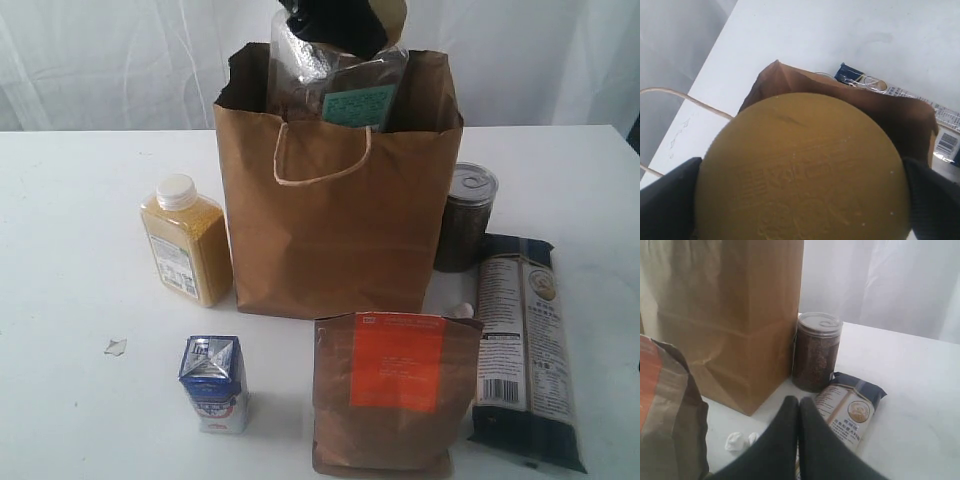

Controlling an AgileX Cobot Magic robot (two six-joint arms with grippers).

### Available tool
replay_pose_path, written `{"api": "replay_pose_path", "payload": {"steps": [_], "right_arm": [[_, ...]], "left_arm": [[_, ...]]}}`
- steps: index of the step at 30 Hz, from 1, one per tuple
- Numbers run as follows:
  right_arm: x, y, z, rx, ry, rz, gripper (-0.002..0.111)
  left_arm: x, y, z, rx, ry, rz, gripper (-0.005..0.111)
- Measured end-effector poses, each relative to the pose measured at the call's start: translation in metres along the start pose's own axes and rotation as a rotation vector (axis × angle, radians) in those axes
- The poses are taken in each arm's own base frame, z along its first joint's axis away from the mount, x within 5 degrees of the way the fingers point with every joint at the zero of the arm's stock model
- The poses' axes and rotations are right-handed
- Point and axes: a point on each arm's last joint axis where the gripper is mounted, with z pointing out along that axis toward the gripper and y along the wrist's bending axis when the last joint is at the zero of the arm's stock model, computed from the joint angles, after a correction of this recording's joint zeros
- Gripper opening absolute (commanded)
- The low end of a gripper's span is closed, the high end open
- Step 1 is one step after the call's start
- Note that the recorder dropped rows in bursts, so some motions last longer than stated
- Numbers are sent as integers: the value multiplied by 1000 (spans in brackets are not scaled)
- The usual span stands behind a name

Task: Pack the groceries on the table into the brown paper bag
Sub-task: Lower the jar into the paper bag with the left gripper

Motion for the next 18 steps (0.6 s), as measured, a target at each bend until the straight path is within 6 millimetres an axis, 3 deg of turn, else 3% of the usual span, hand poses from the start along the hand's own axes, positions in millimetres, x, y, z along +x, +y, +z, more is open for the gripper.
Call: {"api": "replay_pose_path", "payload": {"steps": [18], "right_arm": [[0,0,0,0,0,2,0]], "left_arm": [[5,-2,8,59,30,-9,0]]}}
